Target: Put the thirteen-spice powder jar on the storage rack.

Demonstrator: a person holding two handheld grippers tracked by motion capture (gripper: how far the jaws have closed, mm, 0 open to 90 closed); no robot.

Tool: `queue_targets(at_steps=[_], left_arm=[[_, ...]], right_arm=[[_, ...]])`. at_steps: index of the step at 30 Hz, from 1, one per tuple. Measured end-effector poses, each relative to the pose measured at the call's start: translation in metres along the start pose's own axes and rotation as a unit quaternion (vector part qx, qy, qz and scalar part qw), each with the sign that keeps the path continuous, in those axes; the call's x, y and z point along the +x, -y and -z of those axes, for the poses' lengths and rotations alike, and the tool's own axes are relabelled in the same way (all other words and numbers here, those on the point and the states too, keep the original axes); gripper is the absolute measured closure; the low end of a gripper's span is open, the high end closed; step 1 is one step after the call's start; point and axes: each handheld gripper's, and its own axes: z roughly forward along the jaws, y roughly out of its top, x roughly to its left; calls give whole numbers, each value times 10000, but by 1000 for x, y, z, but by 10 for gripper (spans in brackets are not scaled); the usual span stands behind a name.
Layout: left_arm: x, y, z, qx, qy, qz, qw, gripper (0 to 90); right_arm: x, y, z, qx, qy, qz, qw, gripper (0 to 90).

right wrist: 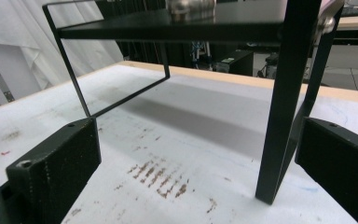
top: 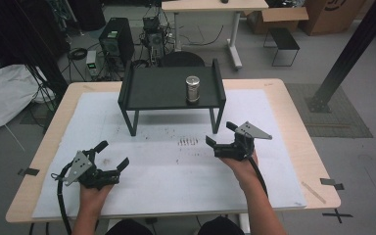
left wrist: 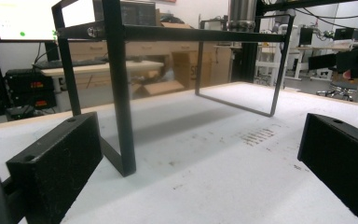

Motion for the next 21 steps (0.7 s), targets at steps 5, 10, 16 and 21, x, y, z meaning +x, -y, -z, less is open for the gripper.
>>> queue_targets(at_steps=[5,10,16,21], left_arm=[[0,0,0,-4,1,11,10000,4],[0,0,0,-4,2,12,10000,4],[0,0,0,-7,2,13,10000,4],[0,0,0,-9,2,8,10000,4]], right_arm=[[1,11,-1,49,30,-52,10000,0],[1,20,-1,70,56,-78,9999,0],[1,25,-1,58,47,-115,9999,0],[3,32,-1,17,36,-131,9999,0]])
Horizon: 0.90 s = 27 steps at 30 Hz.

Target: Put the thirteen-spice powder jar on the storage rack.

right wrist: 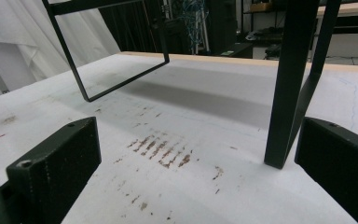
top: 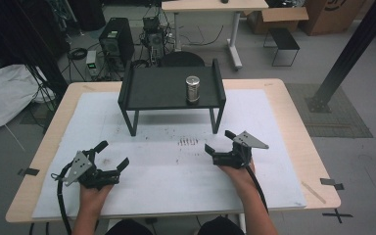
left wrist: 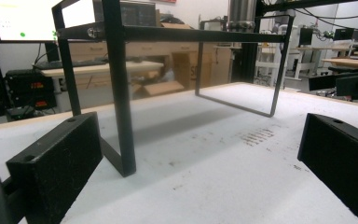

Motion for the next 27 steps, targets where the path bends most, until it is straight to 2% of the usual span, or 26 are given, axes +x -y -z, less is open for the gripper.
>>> queue_targets(at_steps=[4,9,12,15,17,18,21,27], left_arm=[[0,0,0,-4,-2,-6,10000,4],[0,0,0,2,-3,-12,10000,4],[0,0,0,2,-6,-25,10000,4],[0,0,0,10,-2,-13,10000,4],[0,0,0,9,-6,-23,10000,4],[0,0,0,10,-4,-12,10000,3],[0,0,0,20,-3,-9,10000,3],[-1,0,0,9,-13,-39,10000,3]], right_arm=[[1,1,3,-139,7,16,9999,1],[5,4,8,-423,124,176,9989,0],[9,7,12,-657,227,355,9969,0],[12,10,16,-929,200,525,9941,0],[14,12,18,-1016,199,636,9926,0],[16,12,19,-1049,205,723,9916,0],[17,13,20,-1119,211,778,9904,0],[17,13,19,-1104,210,784,9906,0]])
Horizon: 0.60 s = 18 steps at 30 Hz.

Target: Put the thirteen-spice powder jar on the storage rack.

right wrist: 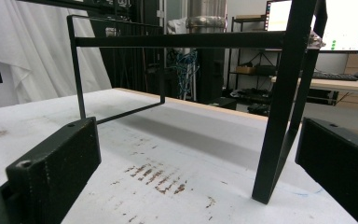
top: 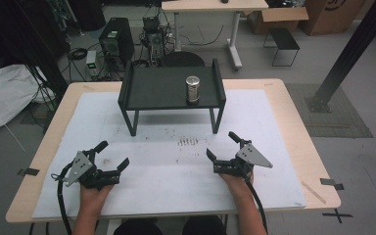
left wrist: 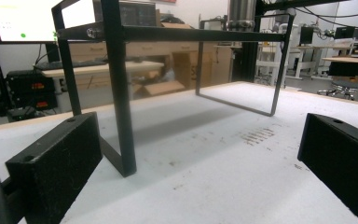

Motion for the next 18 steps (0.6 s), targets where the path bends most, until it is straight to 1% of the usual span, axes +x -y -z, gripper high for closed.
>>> queue_targets(at_steps=[18], left_arm=[[1,0,0,9,7,25,10000,3]], right_arm=[[0,0,0,-9,-2,10,10000,0]])
